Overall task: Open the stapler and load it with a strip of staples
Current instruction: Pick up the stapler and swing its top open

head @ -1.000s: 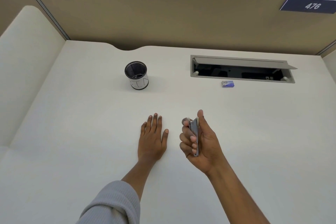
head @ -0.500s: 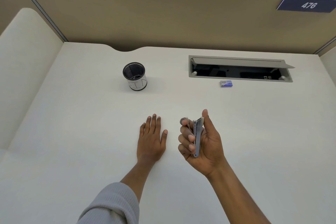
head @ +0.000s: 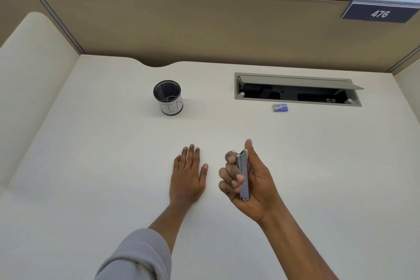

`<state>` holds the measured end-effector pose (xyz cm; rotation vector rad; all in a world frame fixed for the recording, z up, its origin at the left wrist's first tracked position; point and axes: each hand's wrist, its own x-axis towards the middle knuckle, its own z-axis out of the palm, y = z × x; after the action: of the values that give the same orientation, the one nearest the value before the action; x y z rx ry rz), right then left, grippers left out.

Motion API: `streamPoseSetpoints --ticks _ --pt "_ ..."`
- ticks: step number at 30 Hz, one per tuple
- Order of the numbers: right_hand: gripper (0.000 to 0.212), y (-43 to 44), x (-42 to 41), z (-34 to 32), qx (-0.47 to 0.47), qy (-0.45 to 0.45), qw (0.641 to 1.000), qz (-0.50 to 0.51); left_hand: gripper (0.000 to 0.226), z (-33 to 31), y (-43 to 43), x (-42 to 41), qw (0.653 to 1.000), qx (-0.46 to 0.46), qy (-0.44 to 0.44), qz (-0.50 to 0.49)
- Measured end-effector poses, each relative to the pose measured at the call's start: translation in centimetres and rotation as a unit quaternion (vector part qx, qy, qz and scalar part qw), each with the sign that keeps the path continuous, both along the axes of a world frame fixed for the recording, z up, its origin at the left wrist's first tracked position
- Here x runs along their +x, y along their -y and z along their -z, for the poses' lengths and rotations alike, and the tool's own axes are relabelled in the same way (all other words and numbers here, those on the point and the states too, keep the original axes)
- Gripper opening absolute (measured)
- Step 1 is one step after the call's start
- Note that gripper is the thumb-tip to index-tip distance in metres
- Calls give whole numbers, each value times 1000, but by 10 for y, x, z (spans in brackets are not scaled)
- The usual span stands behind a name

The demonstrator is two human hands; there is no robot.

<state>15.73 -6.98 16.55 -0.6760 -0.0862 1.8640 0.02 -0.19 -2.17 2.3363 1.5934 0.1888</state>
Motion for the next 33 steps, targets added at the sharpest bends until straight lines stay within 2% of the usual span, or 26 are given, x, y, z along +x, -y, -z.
streamPoseSetpoints --ticks 4,7,9,11,14,17,19,25,28,30,33 --pt "66 2 0 -6 20 -4 1000 -5 68 -4 0 0 1000 -4 21 -4" --pt "70 4 2 -13 22 10 1000 -5 68 -21 -1 4 993 -9 107 -44" --pt "72 5 3 -19 22 29 999 -3 63 -43 -3 9 980 -24 184 -76" --pt "73 5 4 -24 18 45 999 4 48 -70 -7 14 962 -23 254 -99" --pt "74 4 6 -31 3 69 997 30 38 -121 -8 21 929 18 354 -109" --pt "72 5 7 -41 -10 84 995 54 36 -176 4 24 907 72 405 -90" --pt "71 7 6 -48 -17 101 993 62 34 -207 16 25 899 67 428 -65" --pt "70 15 -3 -59 -8 131 990 53 15 -245 48 26 876 -107 469 -27" --pt "72 22 -5 -63 -2 142 989 39 13 -250 57 23 840 -215 497 -35" --pt "73 27 -6 -63 1 182 983 25 16 -250 62 20 822 -254 508 -37" --pt "72 35 -8 -61 6 247 969 2 19 -247 66 15 820 -273 503 -24"
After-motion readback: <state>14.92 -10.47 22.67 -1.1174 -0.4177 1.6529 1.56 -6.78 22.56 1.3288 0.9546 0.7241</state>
